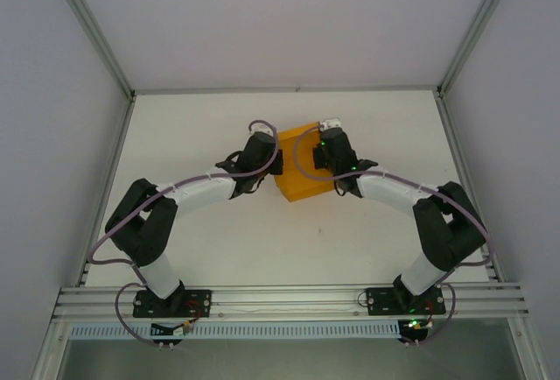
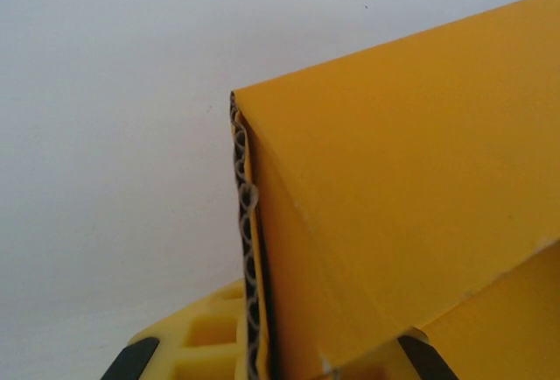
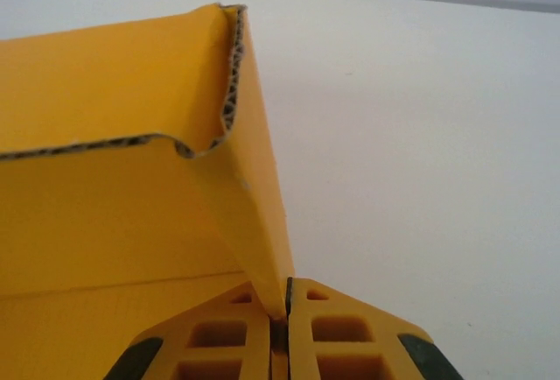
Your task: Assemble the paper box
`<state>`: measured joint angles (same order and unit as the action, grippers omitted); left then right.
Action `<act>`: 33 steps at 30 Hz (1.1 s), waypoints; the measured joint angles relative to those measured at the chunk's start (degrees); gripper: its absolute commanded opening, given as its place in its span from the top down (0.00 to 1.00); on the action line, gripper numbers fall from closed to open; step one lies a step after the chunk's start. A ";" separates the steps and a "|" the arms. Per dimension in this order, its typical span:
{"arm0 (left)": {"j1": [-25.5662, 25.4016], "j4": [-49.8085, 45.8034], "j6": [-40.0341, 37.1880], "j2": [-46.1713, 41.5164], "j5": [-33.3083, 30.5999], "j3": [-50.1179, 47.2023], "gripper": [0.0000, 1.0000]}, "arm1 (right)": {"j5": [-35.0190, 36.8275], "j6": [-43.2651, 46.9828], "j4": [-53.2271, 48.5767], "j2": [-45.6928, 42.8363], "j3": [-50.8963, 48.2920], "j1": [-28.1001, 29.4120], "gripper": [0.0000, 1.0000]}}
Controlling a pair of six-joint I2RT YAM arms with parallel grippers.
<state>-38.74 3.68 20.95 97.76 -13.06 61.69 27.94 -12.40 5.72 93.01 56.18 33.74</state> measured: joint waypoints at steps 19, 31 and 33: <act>-1.68 -5.03 1.97 2.64 -2.58 3.74 1.00 | -14.93 0.94 7.56 -0.04 -1.99 -5.27 0.71; -2.75 -9.18 5.44 2.36 -6.47 5.62 1.00 | -11.65 1.38 5.07 0.48 -1.60 -5.05 1.00; -3.17 -11.37 8.59 3.80 -8.07 7.93 1.00 | -6.95 -2.38 3.06 2.23 0.70 -3.98 1.00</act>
<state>-41.91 -7.68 29.54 101.56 -21.12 69.63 20.99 -14.79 8.78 95.24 56.88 29.76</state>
